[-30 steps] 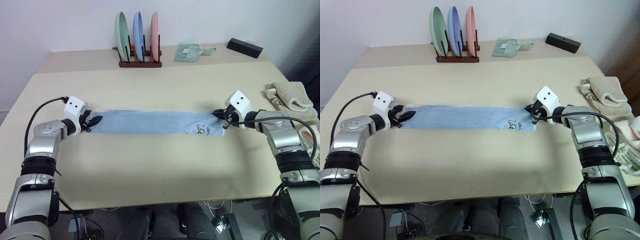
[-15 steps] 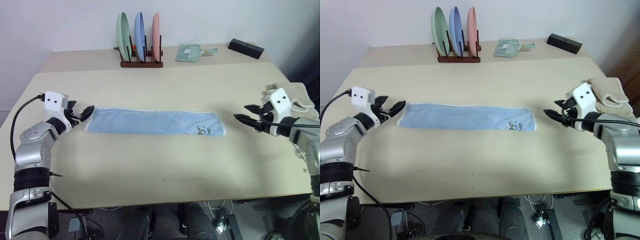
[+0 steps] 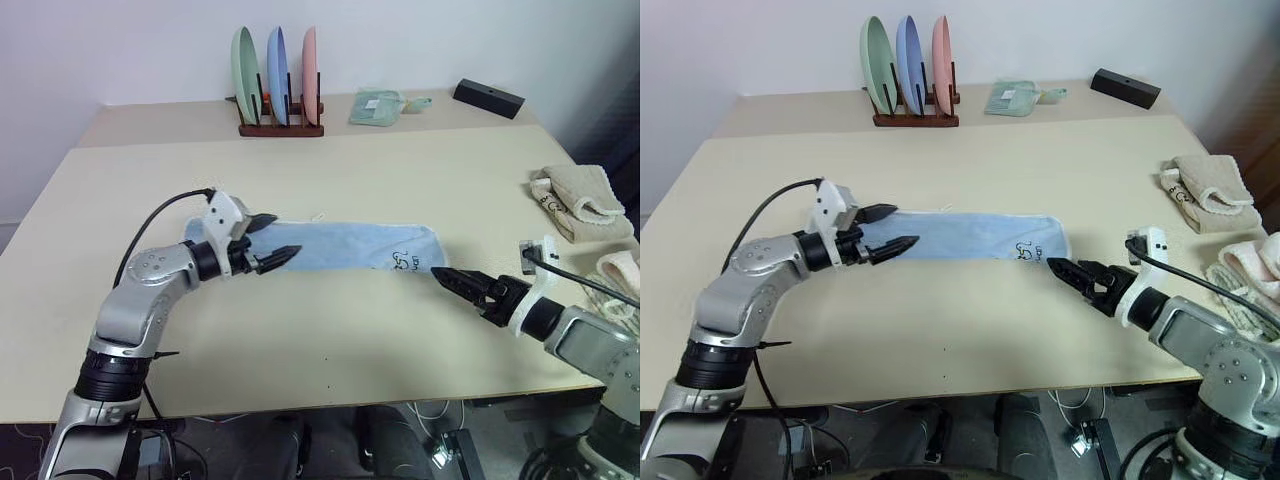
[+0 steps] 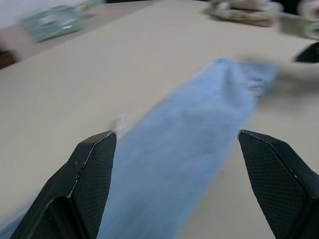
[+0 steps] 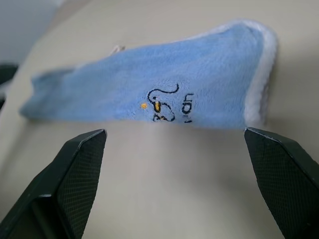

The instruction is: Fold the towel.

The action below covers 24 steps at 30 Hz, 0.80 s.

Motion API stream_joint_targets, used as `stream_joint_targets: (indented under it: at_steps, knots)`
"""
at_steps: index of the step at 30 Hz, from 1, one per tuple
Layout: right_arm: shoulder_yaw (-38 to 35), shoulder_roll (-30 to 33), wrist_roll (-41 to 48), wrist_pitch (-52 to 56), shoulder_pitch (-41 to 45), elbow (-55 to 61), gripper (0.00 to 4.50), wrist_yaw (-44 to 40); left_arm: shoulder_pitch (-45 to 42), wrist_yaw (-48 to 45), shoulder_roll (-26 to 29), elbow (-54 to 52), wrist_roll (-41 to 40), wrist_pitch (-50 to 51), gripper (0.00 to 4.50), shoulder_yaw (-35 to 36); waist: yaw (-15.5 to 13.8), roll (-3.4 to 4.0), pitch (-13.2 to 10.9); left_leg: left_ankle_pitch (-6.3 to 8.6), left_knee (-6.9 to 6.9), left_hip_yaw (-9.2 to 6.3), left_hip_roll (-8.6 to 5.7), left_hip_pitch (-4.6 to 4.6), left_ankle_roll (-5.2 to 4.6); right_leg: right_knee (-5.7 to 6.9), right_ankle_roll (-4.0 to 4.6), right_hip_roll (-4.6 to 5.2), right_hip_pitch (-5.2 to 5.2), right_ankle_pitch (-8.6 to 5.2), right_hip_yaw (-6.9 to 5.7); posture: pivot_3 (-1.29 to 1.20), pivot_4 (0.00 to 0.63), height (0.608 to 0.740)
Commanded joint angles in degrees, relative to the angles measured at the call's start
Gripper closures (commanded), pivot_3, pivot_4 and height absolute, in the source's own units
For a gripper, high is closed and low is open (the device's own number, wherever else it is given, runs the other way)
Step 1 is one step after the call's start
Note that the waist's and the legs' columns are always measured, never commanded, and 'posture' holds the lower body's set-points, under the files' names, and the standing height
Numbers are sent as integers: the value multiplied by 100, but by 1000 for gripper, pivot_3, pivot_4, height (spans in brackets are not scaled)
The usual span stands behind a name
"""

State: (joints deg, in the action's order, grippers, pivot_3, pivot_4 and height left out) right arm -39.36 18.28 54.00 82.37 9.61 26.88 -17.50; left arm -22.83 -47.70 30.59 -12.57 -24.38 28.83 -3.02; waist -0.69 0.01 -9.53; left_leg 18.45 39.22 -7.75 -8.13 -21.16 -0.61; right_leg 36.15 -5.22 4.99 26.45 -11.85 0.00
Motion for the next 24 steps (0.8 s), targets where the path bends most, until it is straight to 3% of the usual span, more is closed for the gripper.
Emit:
stream_joint_targets:
  at_steps: [1, 8, 13, 16, 23, 24]
  knots:
    - [-340, -787, 131, 277, 353, 14, 32, 1032, -82, -70, -120, -238, -96, 96, 522, -191, 3, 0, 2, 0, 1, 1, 0, 2, 0, 0, 0, 0, -2, 0, 0, 0, 150, 740]
    - [-731, -1661, -50, 112, 1181, -716, 32, 2322, 6, -192, -74, -449, -237, 196, 522, -170, 9, 4, 6, -1, 1, 3, -1, 4, 0, 0, 1, -2, -2, 1, 2, 0, 150, 740]
    - [-1047, -1906, -182, -246, 1651, -1325, 32, 3063, 133, -162, -40, -662, -287, 290, 522, -174, 16, 7, 17, -1, -2, 4, -1, 11, 0, 3, 2, -3, -5, 1, 3, 0, 150, 740]
    - [-1119, -1969, -122, -461, 1757, -1489, 806, 3325, 161, -101, -42, -701, -296, 324, 522, -153, 8, 7, 34, 0, -2, 4, -1, 20, -1, 0, 2, -3, -17, 1, 3, 0, 150, 740]
    - [-983, -1882, 121, -759, 1648, -1432, 4435, 3592, 236, -37, -21, -763, -332, 339, 522, -141, 26, 7, 36, 0, -6, 5, -1, 21, -2, 0, 2, -3, -14, 1, 5, 0, 150, 740]
    - [-954, -1815, 142, -787, 1613, -1401, 4435, 3598, 246, -36, -23, -757, -326, 327, 522, -149, 30, 8, 36, 0, -6, 5, -1, 23, -1, 0, 2, -4, -16, 1, 5, 0, 150, 740]
